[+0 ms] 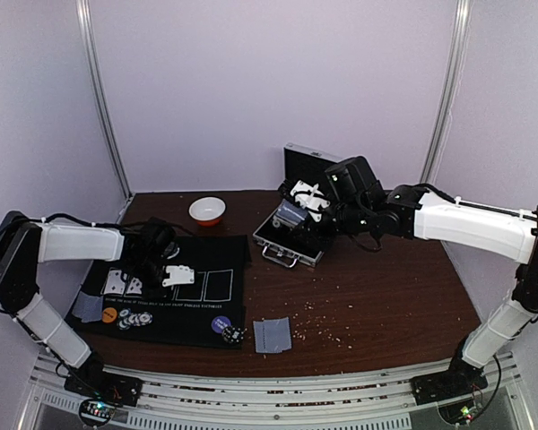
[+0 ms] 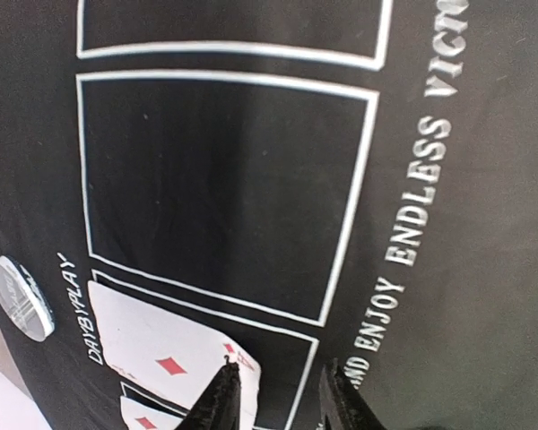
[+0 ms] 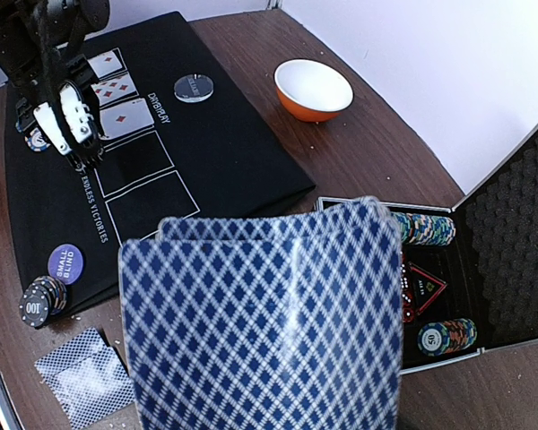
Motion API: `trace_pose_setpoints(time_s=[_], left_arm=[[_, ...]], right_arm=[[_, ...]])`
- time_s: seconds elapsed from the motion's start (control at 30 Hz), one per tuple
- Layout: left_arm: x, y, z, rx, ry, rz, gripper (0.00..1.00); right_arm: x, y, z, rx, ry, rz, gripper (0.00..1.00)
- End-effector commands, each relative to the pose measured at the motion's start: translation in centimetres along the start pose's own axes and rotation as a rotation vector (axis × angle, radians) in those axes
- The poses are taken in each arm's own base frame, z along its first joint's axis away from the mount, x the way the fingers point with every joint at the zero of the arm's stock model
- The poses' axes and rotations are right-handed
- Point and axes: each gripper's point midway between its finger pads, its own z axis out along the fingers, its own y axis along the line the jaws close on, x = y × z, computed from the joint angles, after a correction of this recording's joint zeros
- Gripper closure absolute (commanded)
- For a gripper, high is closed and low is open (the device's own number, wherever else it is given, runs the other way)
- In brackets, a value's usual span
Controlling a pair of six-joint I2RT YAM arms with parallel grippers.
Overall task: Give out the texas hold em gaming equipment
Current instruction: Flop the poker card into the community card area, then pick up the poker card from the face-down deck piles.
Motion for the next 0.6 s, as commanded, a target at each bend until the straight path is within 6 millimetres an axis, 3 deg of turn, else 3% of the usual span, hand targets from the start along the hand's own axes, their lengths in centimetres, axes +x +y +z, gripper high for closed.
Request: trace_pose_setpoints(time_s=[0.0, 0.17, 0.27, 0.33, 0.47, 0.57], left_arm=[[-2.9, 1.5, -3.5, -0.038, -0.141, -0.005, 0.66], [-8.3, 6.8, -11.3, -0.171, -0.401, -0.117, 0.62], [-12.2, 10.0, -17.6, -0.213, -0.638, -0.253, 0.59], [-14.8, 11.2, -21.9, -0.183, -0.825, -0.356, 0.51], [-18.8, 11.0, -28.2, 0.032, -1.183, -0.505, 0.42], [-20.1, 10.6, -29.2, 0.210, -1.300, -0.615, 0.34]], right_arm=[[-1.1, -0.6, -0.9, 0.025, -0.030, 0.001, 0.57], [-1.7, -0.7, -1.1, 0.023, -0.041, 0.005, 0.56], [-2.4, -0.6, -1.1, 0.013, -0.064, 0.013, 0.56], [-3.0, -0.6, -1.2, 0.011, -0.082, 0.019, 0.56], [-3.8, -0.4, -1.0, 0.004, -0.096, 0.019, 0.56], [-4.1, -0.1, -0.5, -0.005, -0.089, 0.009, 0.56]])
